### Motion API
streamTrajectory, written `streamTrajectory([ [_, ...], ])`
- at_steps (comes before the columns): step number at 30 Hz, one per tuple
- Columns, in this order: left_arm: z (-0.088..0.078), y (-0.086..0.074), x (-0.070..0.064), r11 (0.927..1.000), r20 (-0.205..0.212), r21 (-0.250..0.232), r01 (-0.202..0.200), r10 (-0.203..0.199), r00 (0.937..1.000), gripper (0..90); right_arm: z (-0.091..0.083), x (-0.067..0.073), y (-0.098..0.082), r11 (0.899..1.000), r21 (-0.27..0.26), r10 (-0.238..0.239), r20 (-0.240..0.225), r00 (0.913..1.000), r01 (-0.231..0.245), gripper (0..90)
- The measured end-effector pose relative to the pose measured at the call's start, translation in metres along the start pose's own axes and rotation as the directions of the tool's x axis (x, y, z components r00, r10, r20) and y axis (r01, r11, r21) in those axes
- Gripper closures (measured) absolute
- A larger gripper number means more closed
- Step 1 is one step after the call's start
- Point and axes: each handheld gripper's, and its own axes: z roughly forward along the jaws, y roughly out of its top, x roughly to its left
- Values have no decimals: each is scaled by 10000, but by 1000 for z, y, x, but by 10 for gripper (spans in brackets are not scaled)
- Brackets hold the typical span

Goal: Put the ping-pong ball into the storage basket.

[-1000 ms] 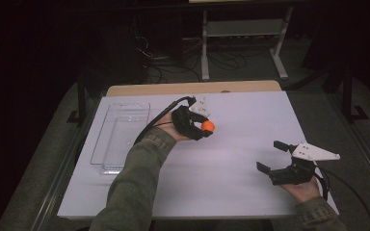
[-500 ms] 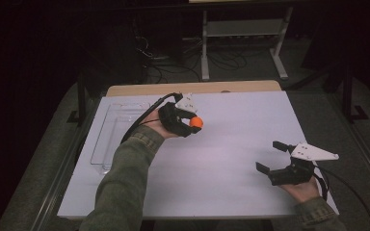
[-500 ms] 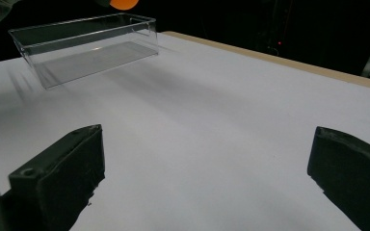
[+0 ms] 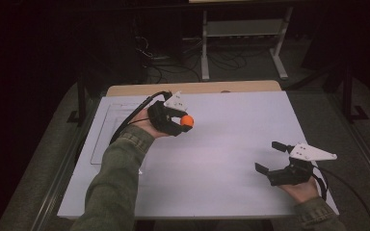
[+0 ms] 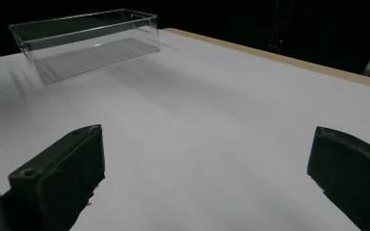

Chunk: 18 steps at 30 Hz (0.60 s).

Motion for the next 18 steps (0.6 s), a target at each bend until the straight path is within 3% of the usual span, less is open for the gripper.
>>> streamTrajectory([
  [7,-14,-7,1,9998,-115,177,-11,13,9999,511,0,1,0,10000,62,-58,14,10000,58,0],
  [18,-34,-21,3,9993,-264,227,287,-281,9993,511,0,1,0,9999,84,-124,43,9999,124,0],
])
